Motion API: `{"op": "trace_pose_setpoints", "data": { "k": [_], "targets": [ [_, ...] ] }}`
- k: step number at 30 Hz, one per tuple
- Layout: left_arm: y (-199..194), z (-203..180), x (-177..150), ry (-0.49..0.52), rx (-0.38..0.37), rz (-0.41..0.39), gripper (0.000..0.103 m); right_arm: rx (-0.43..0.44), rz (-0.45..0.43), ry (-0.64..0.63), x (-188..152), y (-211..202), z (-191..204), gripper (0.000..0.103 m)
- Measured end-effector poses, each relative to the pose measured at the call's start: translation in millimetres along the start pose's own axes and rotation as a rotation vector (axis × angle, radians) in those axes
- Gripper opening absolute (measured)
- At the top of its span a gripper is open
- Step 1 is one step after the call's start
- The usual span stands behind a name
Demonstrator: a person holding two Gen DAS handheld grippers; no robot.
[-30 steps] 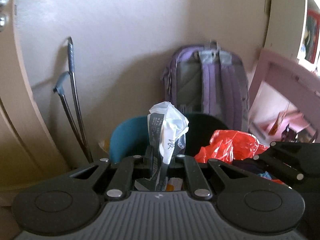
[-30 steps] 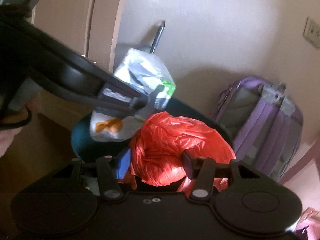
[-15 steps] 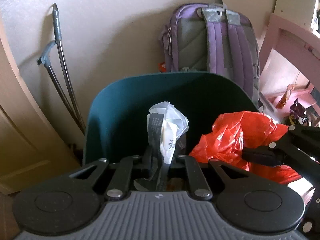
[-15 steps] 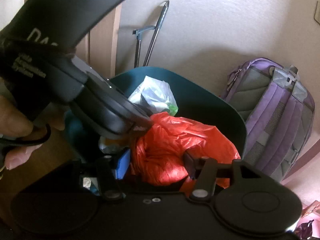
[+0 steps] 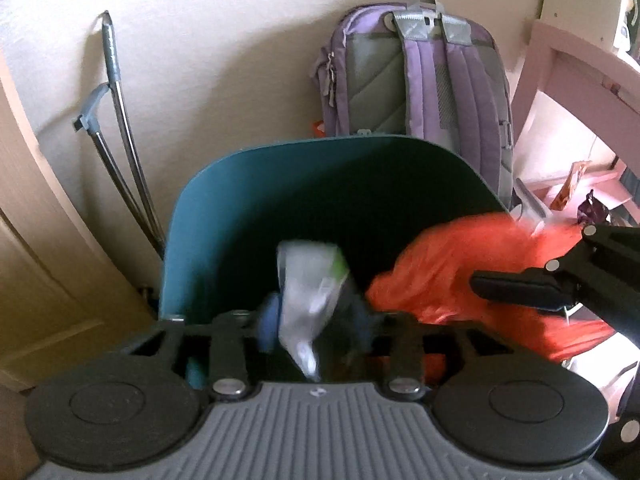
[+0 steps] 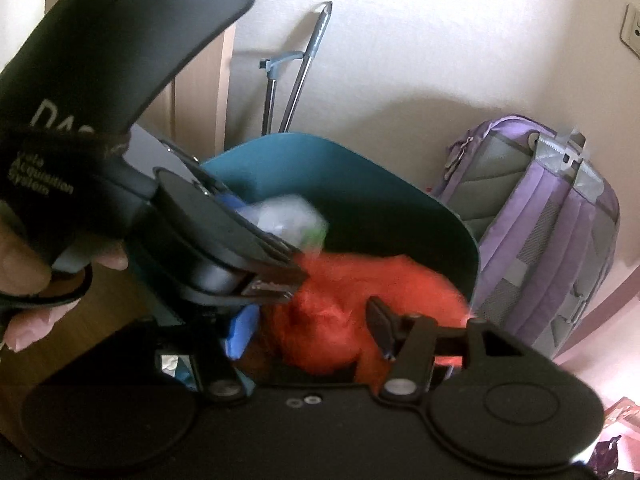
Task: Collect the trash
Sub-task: 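Open the left tool over the green bin while the right tool releases the red bag into it, then withdraw both tools from the green bin back toward the trash pile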
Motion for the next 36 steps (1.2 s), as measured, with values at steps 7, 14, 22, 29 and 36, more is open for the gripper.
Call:
{"op": "trace_pose_setpoints", "data": {
  "k": [7, 14, 22, 29, 36],
  "targets": [
    [-18.6, -0.5, 5.6, -0.01, -0.008, -0.048, 0.075, 0.001, -0.023, 0.017, 8.3, -11.8, -4.2, 0.059],
    [-47.9, 0.1, 6.7, -0.017, 0.0, -0.089, 0.077, 0.007, -0.046, 0.029, 14.0, -33.9, -1.2, 0.059],
    [-98.1, 6.5, 7.4, -0.052, 0.013, -0.156, 0.081, 0.021, -0.089, 0.019, 16.3, -73.5, 13.1, 0.059],
    [-139.9, 11.0, -3.5, -0.057, 0.015, -0.2, 0.081, 0.034, -0.116, 0.025, 12.7, -103.1, 27.8, 0.059],
    [-176.0, 18.4, -21.2, -0.088, 0.017, -0.224, 0.083, 0.06, -0.151, 0.033, 2.5, -130.7, 45.6, 0.059]
  ]
}}
Point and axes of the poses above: each gripper's, at about its wrist camera, not at the fingertips, and y roughly the way its jaws point, z to its left, x to its top, the point moved 8 cm from there along y, roughly the way its jaws point, and after that the axes turned 13 degrees about -z, right-handed, at the moved point
